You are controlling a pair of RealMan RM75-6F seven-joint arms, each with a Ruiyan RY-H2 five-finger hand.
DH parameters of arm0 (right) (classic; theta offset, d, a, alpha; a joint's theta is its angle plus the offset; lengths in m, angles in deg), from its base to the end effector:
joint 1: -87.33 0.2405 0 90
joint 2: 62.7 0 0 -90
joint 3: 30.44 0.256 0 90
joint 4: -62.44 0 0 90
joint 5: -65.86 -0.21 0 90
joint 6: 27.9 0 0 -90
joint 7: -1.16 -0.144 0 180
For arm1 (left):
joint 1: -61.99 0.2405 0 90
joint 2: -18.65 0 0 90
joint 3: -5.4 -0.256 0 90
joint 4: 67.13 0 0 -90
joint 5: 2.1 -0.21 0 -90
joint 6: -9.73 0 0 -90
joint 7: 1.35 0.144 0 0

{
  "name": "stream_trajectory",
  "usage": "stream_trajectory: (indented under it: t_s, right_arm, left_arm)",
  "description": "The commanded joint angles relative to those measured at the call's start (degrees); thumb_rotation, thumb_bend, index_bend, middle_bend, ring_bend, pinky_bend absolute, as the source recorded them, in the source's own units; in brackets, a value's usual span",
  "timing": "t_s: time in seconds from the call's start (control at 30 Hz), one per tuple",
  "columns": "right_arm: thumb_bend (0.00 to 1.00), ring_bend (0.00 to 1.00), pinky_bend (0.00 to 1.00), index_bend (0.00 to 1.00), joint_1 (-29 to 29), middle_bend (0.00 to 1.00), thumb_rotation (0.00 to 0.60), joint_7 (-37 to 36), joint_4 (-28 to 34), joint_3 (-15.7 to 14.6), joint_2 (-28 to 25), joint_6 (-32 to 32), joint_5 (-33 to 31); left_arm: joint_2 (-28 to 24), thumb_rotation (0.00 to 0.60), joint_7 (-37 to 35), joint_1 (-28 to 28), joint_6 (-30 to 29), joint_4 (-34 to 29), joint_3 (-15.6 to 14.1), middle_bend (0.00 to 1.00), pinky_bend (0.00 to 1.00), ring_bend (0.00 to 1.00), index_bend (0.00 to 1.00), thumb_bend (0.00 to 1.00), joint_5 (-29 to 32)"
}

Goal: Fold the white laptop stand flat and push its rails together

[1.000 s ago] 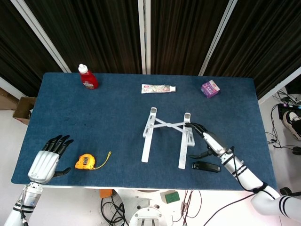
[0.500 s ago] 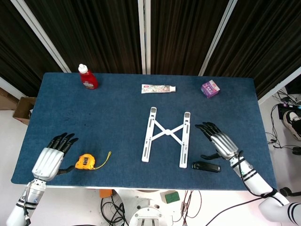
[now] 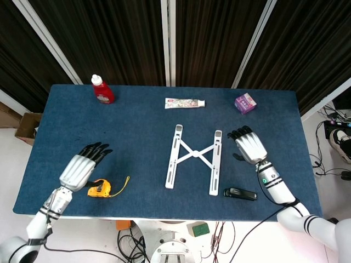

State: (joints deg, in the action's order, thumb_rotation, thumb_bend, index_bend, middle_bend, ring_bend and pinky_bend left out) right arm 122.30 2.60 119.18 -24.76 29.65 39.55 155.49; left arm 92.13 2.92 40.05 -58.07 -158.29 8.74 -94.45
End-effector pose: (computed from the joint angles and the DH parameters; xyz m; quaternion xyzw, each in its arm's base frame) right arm -0.2339 -0.3518 0.0171 0.7506 -0.2306 0.3966 0.4756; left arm -0.2301 0.2527 0.0648 -0.7359 -0.3456 -0.4058 0.4174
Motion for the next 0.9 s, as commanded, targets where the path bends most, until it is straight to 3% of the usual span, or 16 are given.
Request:
stream_trajectory:
  t_s: [0.03,0.17,0.3,0.53,0.9]
  right_arm:
    - [0.00,0.62,0.63,0.72,1.8,0.70,0.600,3.8,-5.0,0.2,3.0,1.9,2.0]
    - [0.00,0.71,0.73,0.82,2.5,0.78,0.600,4.7,-8.7,0.7,6.0,1.9,1.5]
    - [0.00,0.74,0.77,0.86,2.8,0.82,0.600,4.8,-11.8,0.1,8.7,1.9,1.7]
    - [0.00,0.76,0.79,0.87,2.6,0.82,0.600,2.4,-15.0,-2.4,11.6,1.9,3.0]
    - [0.00,0.76,0.79,0.88,2.7,0.83,0.600,0.7,-18.1,-3.3,13.6,1.5,3.0]
  left_arm:
    - [4.7,0.600,-0.8,-5.7,5.6,3.9,3.3,0.10,0.16,0.06,0.15,0.03,2.3]
    - [9.6,0.600,1.1,-10.5,10.6,8.8,5.2,0.08,0.20,0.06,0.13,0.01,4.3]
    - [14.7,0.600,2.8,-14.0,13.4,13.8,6.5,0.07,0.21,0.06,0.12,0.00,6.3]
    - [21.4,0.600,1.6,-18.2,15.0,21.7,7.9,0.06,0.20,0.06,0.10,0.00,8.7]
    - [28.5,0.600,-4.1,-23.7,17.0,30.4,9.2,0.06,0.19,0.06,0.10,0.00,10.2]
